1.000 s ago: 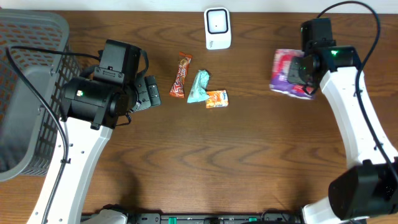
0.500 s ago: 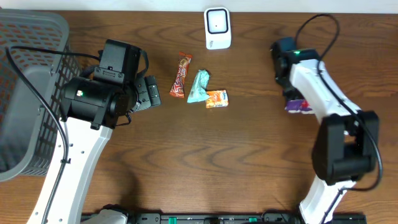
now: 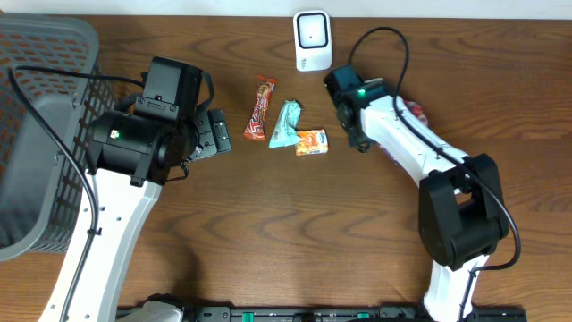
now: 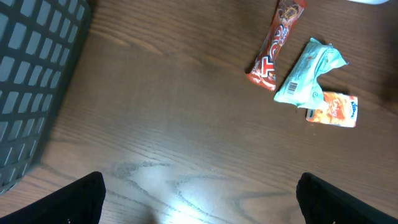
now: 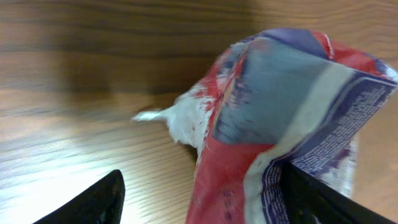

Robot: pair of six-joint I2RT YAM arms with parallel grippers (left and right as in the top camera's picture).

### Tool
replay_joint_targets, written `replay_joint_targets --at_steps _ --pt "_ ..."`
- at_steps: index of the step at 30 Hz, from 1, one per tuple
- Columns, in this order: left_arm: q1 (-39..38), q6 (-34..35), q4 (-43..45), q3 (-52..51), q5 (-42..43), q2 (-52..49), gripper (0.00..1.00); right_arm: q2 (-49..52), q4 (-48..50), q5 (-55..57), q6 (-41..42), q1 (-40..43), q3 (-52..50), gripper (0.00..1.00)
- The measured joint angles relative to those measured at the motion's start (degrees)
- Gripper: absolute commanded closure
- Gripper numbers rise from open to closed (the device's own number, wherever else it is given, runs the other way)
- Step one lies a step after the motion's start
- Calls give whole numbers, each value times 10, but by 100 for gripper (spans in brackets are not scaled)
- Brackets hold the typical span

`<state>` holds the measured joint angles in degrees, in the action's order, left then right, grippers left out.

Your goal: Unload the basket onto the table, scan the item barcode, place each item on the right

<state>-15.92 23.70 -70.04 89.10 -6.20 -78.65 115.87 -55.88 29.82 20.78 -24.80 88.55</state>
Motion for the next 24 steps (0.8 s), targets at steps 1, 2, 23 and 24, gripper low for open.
replay_joint_targets --at_steps 1,2,23,24 --pt "0 0 0 0 0 0 2 0 -6 -19 0 -2 14 18" --pt "0 0 0 0 0 0 2 0 -15 -45 -2 -3 36 15" --pt "0 0 0 0 0 0 2 0 -111 -337 -79 161 210 1" --pt "0 0 0 0 0 0 2 0 -112 -357 -81 174 210 2"
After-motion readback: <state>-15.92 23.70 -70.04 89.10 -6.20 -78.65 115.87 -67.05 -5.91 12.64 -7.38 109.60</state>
